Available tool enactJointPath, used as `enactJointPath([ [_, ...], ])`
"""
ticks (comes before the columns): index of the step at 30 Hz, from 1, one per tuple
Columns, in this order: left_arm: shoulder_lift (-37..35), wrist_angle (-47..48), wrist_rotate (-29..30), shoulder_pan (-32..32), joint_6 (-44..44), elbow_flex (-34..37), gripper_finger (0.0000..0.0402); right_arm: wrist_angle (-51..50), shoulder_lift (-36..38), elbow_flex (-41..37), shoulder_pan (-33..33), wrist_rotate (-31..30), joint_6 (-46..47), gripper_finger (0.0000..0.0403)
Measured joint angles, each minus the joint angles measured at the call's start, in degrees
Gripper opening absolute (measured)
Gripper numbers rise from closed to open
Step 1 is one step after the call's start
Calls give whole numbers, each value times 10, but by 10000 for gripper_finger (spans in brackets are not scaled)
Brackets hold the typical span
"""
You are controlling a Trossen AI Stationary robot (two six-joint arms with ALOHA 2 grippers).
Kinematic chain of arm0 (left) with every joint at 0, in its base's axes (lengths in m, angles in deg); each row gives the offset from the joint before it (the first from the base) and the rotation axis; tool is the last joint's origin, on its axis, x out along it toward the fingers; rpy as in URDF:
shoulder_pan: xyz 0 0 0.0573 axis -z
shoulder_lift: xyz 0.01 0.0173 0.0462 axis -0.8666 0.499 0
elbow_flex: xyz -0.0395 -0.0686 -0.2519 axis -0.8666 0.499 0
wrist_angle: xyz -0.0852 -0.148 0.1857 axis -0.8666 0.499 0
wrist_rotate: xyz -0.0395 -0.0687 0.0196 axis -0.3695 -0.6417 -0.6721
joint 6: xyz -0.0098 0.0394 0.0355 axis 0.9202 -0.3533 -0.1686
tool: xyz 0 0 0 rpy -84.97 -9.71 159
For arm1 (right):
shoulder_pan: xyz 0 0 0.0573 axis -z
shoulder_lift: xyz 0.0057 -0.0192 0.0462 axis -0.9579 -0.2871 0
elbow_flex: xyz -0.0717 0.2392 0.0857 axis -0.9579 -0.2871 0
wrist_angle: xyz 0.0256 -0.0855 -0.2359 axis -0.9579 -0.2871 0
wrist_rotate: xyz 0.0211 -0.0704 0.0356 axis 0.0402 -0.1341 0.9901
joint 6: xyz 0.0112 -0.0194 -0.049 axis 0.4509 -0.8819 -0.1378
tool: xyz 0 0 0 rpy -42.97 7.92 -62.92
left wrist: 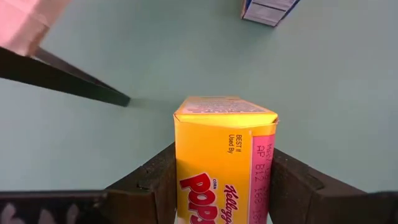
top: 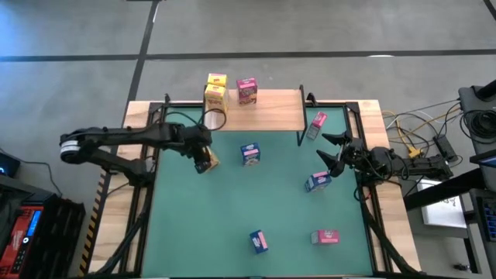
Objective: Stack cereal on shelf
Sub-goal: Move the yellow cereal box on the table
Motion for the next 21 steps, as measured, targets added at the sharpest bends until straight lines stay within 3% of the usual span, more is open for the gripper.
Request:
enactJointPath([
  [14,69,-43,47,1,40,-4,175,0,0,0,0,0,0,384],
  [21,62,-44,54,13,63,-8,245,0,0,0,0,0,0,384],
])
